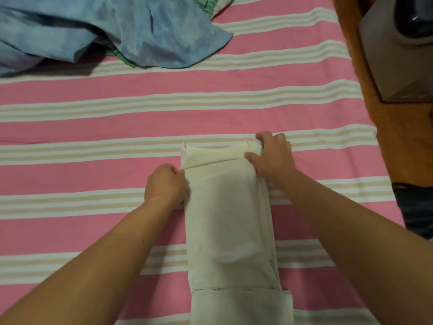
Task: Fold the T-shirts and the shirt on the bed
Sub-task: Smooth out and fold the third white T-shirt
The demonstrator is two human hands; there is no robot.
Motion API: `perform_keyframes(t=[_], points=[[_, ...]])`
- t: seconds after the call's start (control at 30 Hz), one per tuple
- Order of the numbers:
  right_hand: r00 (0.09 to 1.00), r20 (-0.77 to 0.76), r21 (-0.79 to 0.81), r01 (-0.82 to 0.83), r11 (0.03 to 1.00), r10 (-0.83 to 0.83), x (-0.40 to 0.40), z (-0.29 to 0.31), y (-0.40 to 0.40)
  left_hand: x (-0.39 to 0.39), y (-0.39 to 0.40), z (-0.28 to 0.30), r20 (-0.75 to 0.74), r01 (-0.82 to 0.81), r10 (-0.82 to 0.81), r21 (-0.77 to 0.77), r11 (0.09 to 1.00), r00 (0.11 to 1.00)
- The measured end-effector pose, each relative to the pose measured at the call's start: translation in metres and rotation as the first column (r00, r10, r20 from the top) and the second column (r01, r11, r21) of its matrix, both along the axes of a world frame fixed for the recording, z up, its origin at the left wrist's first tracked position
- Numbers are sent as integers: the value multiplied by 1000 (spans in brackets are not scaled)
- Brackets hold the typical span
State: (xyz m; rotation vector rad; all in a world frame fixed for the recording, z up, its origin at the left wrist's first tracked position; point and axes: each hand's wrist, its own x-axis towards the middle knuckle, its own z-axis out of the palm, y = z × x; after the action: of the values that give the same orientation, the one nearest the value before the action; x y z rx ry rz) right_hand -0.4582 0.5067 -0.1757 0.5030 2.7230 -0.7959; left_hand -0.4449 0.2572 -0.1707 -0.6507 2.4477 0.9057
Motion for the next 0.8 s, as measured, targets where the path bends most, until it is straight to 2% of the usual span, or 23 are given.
perform_keyframes(t=[0.07, 0.1, 0.17, 0.23, 0.3, 0.4, 0.47, 0.6, 0.67, 0.8], points=[[1000, -25, -104, 15, 994, -18, -9, 7, 3, -1, 4, 8, -71, 24, -25, -20, 1000, 997], [999, -46, -156, 0, 988, -7, -11, 10, 6, -1, 7, 11, -159, 83, -91, -60, 995, 983], [992, -62, -178, -116, 977, 107, -15, 13, 12, -5, 11, 12, -327, 287, -334, -184, 940, 884], [960, -5, -138, -279, 950, 281, -19, 14, 15, -16, 16, 11, -412, 479, -587, -343, 808, 697], [920, 56, -102, -380, 919, 387, -27, 15, 17, -30, 27, 11, -411, 613, -751, -434, 660, 517], [907, 96, -57, -407, 912, 410, -35, 15, 18, -40, 54, 13, -277, 755, -876, -444, 482, 396], [910, 92, -31, -404, 914, 405, -36, 15, 19, -42, 68, 12, -200, 777, -893, -441, 450, 403], [890, 106, 3, -447, 895, 444, -34, 17, 20, -50, 71, 8, -33, 761, -852, -434, 483, 522], [888, 98, 0, -452, 892, 450, -35, 17, 21, -54, 67, 9, -1, 751, -829, -422, 508, 560], [908, 67, -7, -415, 910, 415, -32, 13, 16, -53, 61, 9, 54, 769, -816, -373, 519, 576]])
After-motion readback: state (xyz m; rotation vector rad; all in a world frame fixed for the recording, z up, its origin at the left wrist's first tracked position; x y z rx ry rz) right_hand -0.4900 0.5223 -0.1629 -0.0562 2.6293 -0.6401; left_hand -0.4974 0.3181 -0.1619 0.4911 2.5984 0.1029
